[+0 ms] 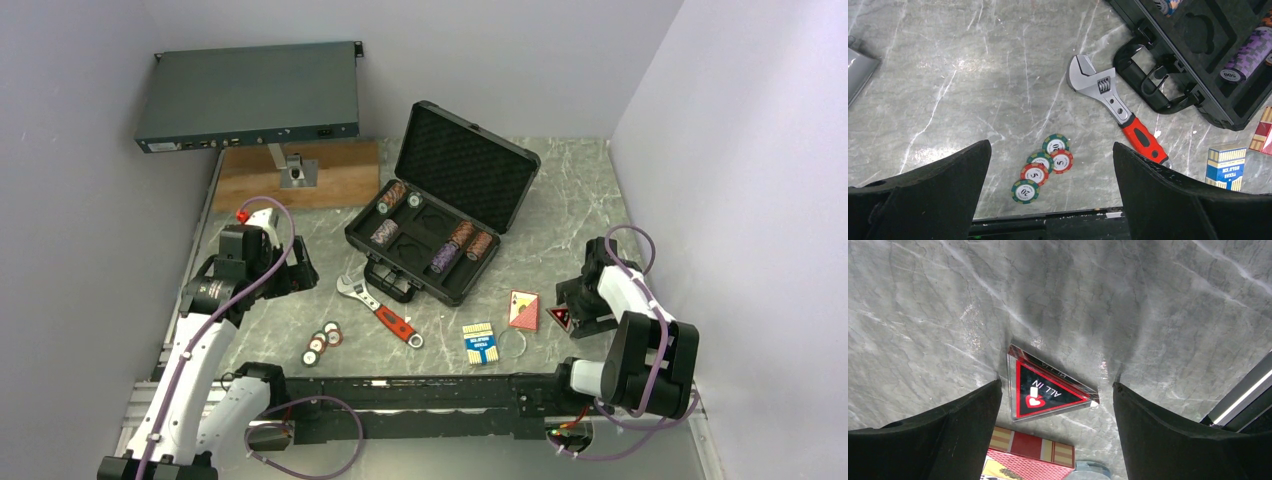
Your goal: Pack up texas hold em set
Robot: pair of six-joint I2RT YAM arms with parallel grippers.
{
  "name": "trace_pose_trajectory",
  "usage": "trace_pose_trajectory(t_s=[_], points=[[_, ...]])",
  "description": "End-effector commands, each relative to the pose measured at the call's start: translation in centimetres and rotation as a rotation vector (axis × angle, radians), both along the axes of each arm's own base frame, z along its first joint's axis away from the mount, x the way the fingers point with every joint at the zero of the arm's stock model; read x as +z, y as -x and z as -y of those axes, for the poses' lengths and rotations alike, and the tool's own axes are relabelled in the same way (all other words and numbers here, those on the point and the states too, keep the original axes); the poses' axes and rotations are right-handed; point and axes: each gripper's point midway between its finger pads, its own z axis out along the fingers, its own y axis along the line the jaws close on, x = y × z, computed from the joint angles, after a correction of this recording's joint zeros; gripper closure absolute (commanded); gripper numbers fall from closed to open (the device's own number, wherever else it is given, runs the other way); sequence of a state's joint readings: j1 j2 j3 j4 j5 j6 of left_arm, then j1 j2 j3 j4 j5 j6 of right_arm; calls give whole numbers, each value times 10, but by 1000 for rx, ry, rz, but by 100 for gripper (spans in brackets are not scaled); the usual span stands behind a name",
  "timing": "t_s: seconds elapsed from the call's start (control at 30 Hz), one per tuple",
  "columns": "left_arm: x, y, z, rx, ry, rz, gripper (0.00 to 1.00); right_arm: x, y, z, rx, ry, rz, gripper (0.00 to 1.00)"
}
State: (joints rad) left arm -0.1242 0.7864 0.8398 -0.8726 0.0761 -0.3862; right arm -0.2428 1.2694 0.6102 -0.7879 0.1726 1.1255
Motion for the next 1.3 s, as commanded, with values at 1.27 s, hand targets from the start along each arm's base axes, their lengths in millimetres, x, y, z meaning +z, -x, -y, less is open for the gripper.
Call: trace_pose_trajectory(t_s=[1.27], points=[[5, -7, -2, 14, -4, 34, 1, 47, -66, -95, 1128, 133, 198, 0]])
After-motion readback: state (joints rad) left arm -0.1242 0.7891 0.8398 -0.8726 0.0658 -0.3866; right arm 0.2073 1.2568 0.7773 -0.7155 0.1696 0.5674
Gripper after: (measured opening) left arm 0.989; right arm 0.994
